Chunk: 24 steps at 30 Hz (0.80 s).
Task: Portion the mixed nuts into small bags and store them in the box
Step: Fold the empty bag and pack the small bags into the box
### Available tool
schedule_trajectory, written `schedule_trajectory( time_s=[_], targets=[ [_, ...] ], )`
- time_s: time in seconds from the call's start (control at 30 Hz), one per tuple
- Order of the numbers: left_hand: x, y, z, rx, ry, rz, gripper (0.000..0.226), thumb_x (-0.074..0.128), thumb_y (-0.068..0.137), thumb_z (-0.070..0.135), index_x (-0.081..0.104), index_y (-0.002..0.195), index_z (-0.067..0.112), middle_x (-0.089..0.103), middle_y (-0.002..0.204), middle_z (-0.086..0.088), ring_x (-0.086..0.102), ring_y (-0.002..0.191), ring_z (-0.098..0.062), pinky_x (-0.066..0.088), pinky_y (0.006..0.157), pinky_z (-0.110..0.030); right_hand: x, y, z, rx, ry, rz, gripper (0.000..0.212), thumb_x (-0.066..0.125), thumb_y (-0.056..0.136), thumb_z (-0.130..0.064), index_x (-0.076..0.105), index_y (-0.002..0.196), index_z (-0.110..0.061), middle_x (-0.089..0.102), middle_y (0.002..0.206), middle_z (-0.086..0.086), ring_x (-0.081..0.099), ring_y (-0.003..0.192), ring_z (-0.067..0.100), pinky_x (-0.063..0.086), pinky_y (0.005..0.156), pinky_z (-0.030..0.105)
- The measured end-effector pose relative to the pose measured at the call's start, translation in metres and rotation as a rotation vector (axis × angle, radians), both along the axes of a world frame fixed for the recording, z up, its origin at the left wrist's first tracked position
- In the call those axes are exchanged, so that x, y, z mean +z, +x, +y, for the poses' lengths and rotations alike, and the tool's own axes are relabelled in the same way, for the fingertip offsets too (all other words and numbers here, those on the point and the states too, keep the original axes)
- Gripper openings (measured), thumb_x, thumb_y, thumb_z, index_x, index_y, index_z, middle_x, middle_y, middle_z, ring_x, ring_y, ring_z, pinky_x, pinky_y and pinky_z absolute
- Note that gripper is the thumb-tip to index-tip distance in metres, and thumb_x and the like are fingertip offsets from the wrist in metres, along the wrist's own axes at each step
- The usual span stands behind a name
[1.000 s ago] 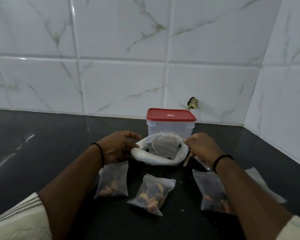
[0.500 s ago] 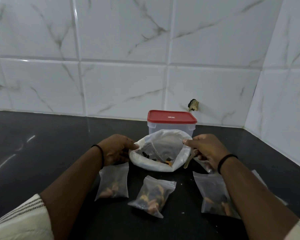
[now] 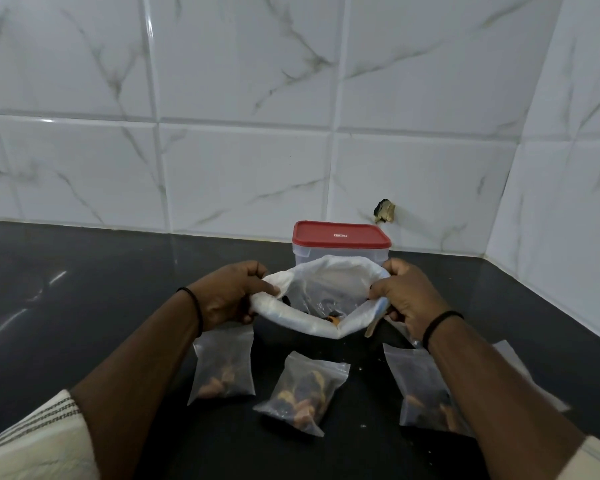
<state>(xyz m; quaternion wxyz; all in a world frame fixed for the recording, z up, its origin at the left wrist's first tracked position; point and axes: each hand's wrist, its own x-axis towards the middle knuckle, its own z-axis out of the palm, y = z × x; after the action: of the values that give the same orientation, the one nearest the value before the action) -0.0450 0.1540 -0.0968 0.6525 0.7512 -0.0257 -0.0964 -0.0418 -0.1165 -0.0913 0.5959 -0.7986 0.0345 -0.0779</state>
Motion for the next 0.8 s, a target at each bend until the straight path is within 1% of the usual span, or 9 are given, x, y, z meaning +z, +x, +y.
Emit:
schedule_trajectory(
  time_s=[0.07, 0.17, 0.3, 0.4, 0.47, 0.53, 0.6, 0.67, 0.8],
  targets=[
    [0.001, 0.0, 0.001, 0.013, 0.012, -0.034, 0.026, 0.063, 0.082, -0.006, 0.049, 0.079, 0.016, 0.056, 0.079, -0.017, 0.047, 0.054, -0.019, 0.034, 0.038, -0.023, 0.0, 0.001, 0.001, -0.028, -0.08, -0.066, 0.017, 0.06, 0.076, 0.013, 0.055, 0.083, -0.002, 0.053, 0.076, 0.016, 0.044, 0.056, 0.019, 0.033, 0.036, 0.022],
    [0.002, 0.0, -0.001, 0.152, 0.103, -0.11, 0.027, 0.053, 0.082, -0.014, 0.05, 0.079, 0.013, 0.051, 0.079, -0.017, 0.043, 0.051, -0.02, 0.032, 0.035, -0.021, -0.003, 0.003, 0.005, -0.064, -0.243, -0.16, 0.021, 0.061, 0.077, 0.01, 0.056, 0.076, -0.01, 0.061, 0.079, 0.01, 0.054, 0.068, 0.02, 0.043, 0.052, 0.026],
    [-0.002, 0.006, -0.006, 0.433, 0.291, -0.268, 0.027, 0.039, 0.079, -0.013, 0.052, 0.075, 0.01, 0.05, 0.073, -0.014, 0.042, 0.052, -0.022, 0.036, 0.038, -0.022, -0.005, 0.0, 0.01, -0.116, -0.517, -0.3, 0.026, 0.054, 0.08, 0.007, 0.057, 0.079, -0.018, 0.058, 0.076, -0.005, 0.052, 0.067, 0.01, 0.04, 0.052, 0.024],
    [-0.008, 0.01, -0.002, 0.543, 0.322, -0.306, 0.02, 0.044, 0.075, -0.009, 0.054, 0.077, 0.009, 0.055, 0.077, -0.014, 0.049, 0.062, -0.027, 0.043, 0.044, -0.028, -0.008, -0.001, 0.012, -0.072, -0.587, -0.342, 0.016, 0.062, 0.08, -0.001, 0.059, 0.081, -0.018, 0.06, 0.076, -0.004, 0.057, 0.071, 0.016, 0.043, 0.055, 0.027],
    [-0.009, 0.01, -0.003, 0.542, 0.31, -0.241, 0.012, 0.054, 0.079, -0.003, 0.055, 0.085, 0.007, 0.056, 0.083, -0.014, 0.054, 0.066, -0.029, 0.046, 0.043, -0.028, -0.011, 0.0, 0.011, -0.009, -0.527, -0.29, 0.015, 0.072, 0.077, -0.01, 0.059, 0.081, -0.014, 0.061, 0.076, -0.001, 0.057, 0.068, 0.017, 0.042, 0.053, 0.027],
    [-0.008, 0.008, -0.007, 0.527, 0.219, -0.15, 0.01, 0.06, 0.084, 0.002, 0.054, 0.092, 0.004, 0.056, 0.086, -0.016, 0.056, 0.066, -0.03, 0.048, 0.041, -0.029, -0.009, -0.001, 0.009, 0.076, -0.365, -0.189, 0.023, 0.077, 0.079, -0.021, 0.059, 0.086, -0.01, 0.062, 0.08, 0.003, 0.054, 0.061, 0.014, 0.041, 0.048, 0.024],
    [-0.004, 0.005, -0.01, 0.499, 0.073, -0.071, 0.009, 0.06, 0.088, 0.004, 0.054, 0.094, 0.002, 0.055, 0.086, -0.02, 0.057, 0.066, -0.031, 0.049, 0.045, -0.032, -0.004, -0.005, 0.007, 0.159, -0.184, -0.087, 0.034, 0.074, 0.085, -0.036, 0.059, 0.097, -0.007, 0.061, 0.081, 0.006, 0.051, 0.055, 0.011, 0.04, 0.043, 0.023],
    [-0.001, 0.001, -0.01, 0.467, -0.054, 0.008, 0.014, 0.062, 0.09, 0.007, 0.055, 0.101, 0.003, 0.059, 0.09, -0.022, 0.06, 0.071, -0.032, 0.05, 0.05, -0.036, 0.0, -0.007, 0.006, 0.167, -0.108, -0.045, 0.044, 0.065, 0.091, -0.047, 0.059, 0.1, -0.004, 0.056, 0.073, 0.006, 0.049, 0.051, 0.011, 0.039, 0.041, 0.022],
    [0.001, -0.001, -0.007, 0.334, -0.276, 0.065, 0.021, 0.067, 0.088, 0.015, 0.063, 0.103, 0.001, 0.066, 0.081, -0.015, 0.064, 0.067, -0.025, 0.054, 0.055, -0.033, 0.004, -0.01, 0.006, 0.086, -0.044, -0.021, 0.038, 0.058, 0.097, -0.037, 0.062, 0.098, 0.0, 0.055, 0.06, 0.008, 0.047, 0.04, 0.014, 0.037, 0.038, 0.022]
  ],
)
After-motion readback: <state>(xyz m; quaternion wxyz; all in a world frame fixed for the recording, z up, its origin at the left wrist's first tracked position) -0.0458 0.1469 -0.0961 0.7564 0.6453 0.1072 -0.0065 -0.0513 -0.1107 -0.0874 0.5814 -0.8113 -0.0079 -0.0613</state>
